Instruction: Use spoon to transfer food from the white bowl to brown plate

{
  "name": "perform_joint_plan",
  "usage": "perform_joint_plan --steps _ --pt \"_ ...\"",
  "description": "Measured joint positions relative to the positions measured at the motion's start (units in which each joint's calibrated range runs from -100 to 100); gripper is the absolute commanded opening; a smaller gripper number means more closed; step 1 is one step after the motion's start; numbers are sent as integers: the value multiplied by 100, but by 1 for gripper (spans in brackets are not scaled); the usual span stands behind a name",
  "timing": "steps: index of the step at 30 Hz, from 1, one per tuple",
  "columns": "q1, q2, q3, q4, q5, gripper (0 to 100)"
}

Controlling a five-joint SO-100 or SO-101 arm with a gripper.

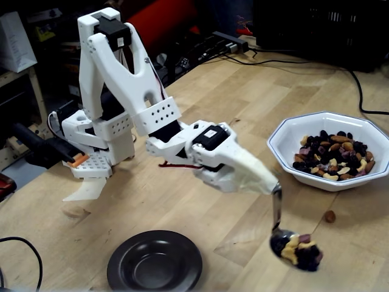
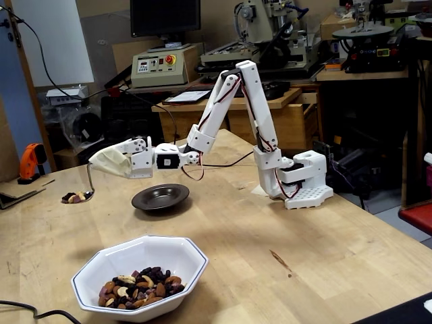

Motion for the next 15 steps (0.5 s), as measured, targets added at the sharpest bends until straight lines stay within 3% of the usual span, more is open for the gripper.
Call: perform_joint_plan --steps 15 --pt "854 -189 530 0 5 4"
